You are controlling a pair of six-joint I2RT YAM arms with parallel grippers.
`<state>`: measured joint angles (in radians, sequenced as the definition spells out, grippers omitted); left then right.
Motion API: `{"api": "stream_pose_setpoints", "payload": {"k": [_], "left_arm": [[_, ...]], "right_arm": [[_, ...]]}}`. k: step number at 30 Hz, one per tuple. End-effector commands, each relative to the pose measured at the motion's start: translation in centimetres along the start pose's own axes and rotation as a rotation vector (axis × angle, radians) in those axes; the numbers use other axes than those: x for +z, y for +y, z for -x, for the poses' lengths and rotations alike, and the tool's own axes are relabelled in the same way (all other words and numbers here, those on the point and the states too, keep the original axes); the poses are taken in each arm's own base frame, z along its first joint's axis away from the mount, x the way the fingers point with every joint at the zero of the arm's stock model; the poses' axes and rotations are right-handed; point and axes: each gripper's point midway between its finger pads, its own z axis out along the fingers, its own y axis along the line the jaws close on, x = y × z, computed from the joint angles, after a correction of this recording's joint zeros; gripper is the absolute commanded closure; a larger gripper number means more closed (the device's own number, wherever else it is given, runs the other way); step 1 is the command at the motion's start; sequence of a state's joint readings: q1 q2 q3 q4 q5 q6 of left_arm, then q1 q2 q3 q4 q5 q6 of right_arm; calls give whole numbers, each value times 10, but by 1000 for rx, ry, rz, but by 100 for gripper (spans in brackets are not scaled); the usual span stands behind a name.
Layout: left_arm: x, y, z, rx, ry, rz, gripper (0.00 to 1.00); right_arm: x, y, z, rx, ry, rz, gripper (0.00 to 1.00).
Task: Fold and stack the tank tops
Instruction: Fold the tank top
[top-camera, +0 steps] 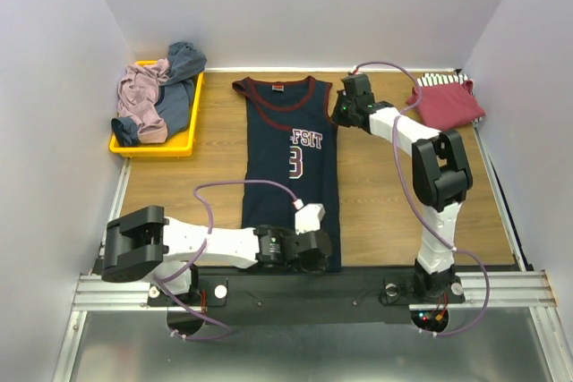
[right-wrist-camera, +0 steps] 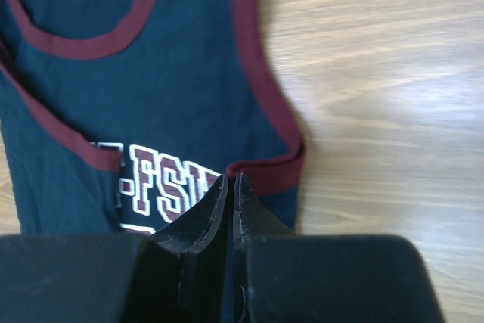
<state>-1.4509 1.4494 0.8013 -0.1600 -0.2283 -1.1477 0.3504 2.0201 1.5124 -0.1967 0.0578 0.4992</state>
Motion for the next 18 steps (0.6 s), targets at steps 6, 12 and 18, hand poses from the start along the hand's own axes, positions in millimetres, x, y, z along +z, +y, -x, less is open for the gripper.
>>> {"api": "stream_pose_setpoints", "payload": {"k": [6, 12, 18], "left_arm": [[-18, 24, 4, -123, -36, 34, 100], [-24, 38, -1, -159, -28, 65, 100], [-28, 56, -10, -182, 2, 112, 100]], "right_arm": [[22, 50, -2, -13, -35, 16, 98], [29, 75, -9, -25, -37, 37, 98], [32, 96, -12, -34, -47, 58, 98]]}}
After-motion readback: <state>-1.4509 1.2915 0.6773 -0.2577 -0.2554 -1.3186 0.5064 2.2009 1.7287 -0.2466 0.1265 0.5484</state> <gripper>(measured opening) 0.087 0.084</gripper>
